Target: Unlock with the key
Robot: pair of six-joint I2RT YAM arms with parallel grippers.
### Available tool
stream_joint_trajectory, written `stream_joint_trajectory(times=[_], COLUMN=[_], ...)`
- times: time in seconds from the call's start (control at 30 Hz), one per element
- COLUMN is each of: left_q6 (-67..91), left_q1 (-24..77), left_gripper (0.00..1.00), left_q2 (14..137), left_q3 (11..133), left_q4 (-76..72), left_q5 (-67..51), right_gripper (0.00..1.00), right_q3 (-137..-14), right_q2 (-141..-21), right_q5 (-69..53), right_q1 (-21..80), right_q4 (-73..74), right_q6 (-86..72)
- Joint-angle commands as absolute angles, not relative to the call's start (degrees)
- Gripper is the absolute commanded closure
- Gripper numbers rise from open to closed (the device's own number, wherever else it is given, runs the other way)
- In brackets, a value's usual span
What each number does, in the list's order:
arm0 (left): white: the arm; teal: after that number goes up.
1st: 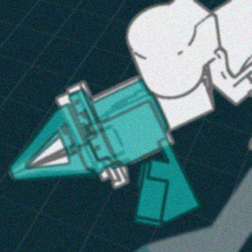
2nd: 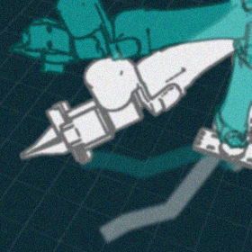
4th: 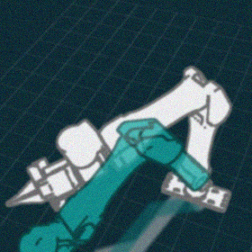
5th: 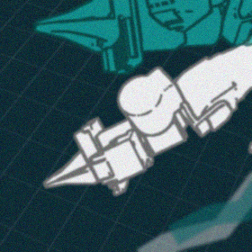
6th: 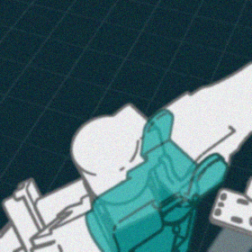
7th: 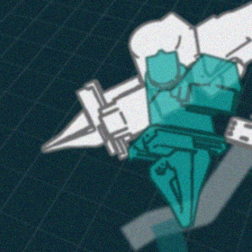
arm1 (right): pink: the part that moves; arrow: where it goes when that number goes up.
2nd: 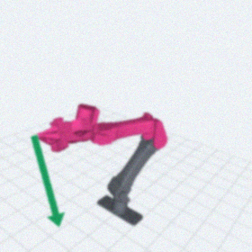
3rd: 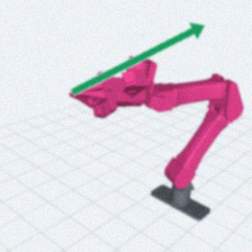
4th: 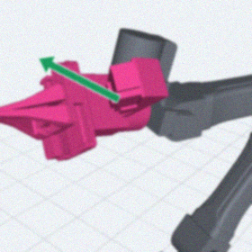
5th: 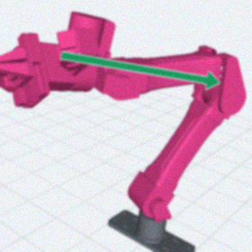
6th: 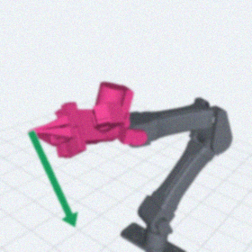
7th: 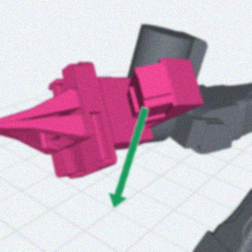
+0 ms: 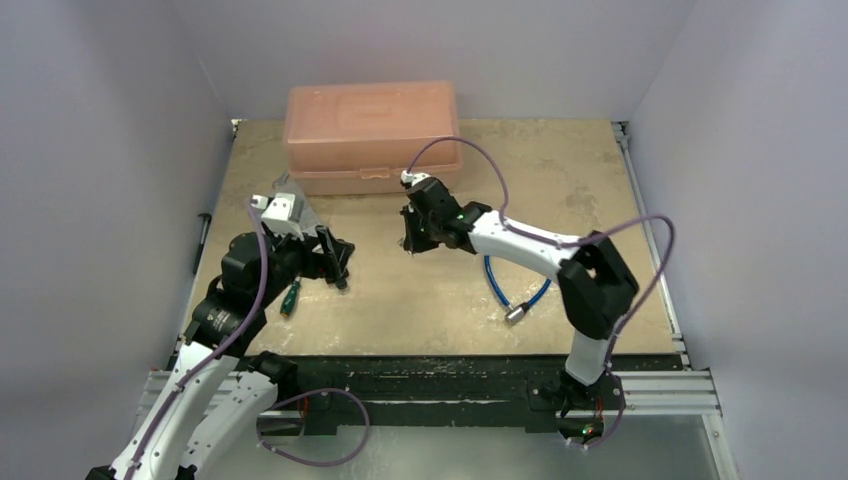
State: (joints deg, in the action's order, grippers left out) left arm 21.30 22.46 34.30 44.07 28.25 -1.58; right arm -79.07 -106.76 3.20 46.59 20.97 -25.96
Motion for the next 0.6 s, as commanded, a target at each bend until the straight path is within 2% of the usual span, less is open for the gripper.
stream_joint_trajectory(times=[0.0, 0.2, 0.33, 0.57], left_q6=[19.6, 21.6, 24.6, 30.3], left_q1=[22.0, 22.0, 22.1, 22.1], left_gripper=[0.16, 0.29, 0.37, 0.43], left_q2=[33.1, 34.5, 35.4, 38.8], left_q3=[43.0, 41.3, 40.2, 39.6], left_q4=[23.6, 17.4, 13.0, 4.7], left_q5=[-10.3, -27.2, -32.4, -37.0], right_gripper=[1.00, 1.00, 1.00, 1.00], right_q3=[-72.3, -64.1, -60.5, -58.8], right_q2=[-94.9, -81.9, -74.1, -68.4], right_q5=[-7.2, -15.5, -18.8, -20.8], right_q1=[46.7, 46.8, 46.8, 46.8], right_q4=[9.9, 3.3, 0.6, 0.4], right_q6=[-22.1, -21.3, -21.5, -22.3])
